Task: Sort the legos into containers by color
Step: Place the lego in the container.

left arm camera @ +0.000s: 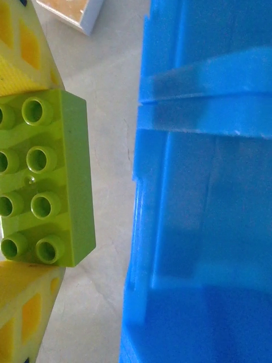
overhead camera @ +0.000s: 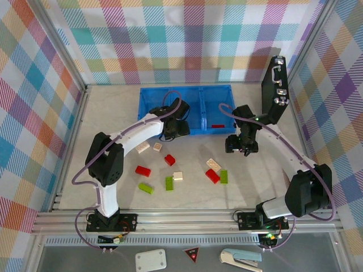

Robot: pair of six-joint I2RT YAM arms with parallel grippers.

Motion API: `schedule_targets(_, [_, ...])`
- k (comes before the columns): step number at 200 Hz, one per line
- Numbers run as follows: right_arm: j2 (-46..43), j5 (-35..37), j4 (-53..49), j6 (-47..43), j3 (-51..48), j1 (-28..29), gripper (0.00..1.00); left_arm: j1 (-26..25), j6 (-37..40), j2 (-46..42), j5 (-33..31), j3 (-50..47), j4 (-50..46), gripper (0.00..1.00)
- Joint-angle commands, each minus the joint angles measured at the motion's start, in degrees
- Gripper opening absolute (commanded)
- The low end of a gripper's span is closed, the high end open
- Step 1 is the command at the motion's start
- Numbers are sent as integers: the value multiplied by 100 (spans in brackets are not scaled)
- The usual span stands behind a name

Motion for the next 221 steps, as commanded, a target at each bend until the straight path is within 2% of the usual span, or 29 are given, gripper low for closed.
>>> schedule_targets(1, [-194,117,-157,51,-94,28,73,-54,270,219,-10,434,-393,61])
schedule_targets(85, [-615,452,-389,121,-305,27,73,-63,813,1371,4,2260,-1093,61])
schedule_targets(154, [-859,618,-439,134,-272,19,74,-53,1462,2496,-425,3867,-1906,61])
schedule_targets(221, [-965,680,-545,84,-193,19,75,41,1467,2947,-352,4074,-1899,61])
